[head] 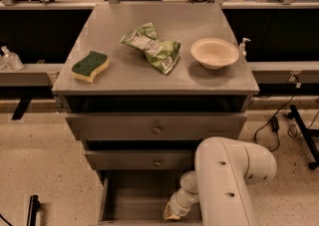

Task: Open bottom drawer

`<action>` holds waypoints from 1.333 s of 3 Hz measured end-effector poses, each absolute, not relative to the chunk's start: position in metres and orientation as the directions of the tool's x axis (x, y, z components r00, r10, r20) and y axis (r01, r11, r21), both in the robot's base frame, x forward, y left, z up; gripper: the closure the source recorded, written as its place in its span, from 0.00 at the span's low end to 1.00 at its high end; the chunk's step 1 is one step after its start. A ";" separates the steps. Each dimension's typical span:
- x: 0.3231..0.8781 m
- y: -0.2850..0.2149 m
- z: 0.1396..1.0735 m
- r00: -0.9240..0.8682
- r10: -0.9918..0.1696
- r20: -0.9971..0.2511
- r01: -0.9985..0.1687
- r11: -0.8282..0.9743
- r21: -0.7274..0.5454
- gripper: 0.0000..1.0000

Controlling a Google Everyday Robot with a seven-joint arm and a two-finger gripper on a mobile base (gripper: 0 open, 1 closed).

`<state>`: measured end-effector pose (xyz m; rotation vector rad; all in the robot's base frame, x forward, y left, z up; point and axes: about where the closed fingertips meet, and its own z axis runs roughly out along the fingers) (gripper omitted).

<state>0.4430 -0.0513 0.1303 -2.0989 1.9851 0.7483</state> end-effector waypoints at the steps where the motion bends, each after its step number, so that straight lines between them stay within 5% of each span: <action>1: 0.443 -0.051 0.130 -0.005 -0.891 -0.455 -0.969 -0.108 0.221 0.28; 2: 0.444 -0.056 0.132 -0.034 -0.887 -0.461 -0.974 -0.073 0.214 0.38; 4: 0.444 -0.056 0.132 -0.034 -0.887 -0.461 -0.974 -0.073 0.214 0.84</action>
Offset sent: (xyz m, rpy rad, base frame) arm 0.0117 -0.0555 0.0185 0.0676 -0.0854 -0.3927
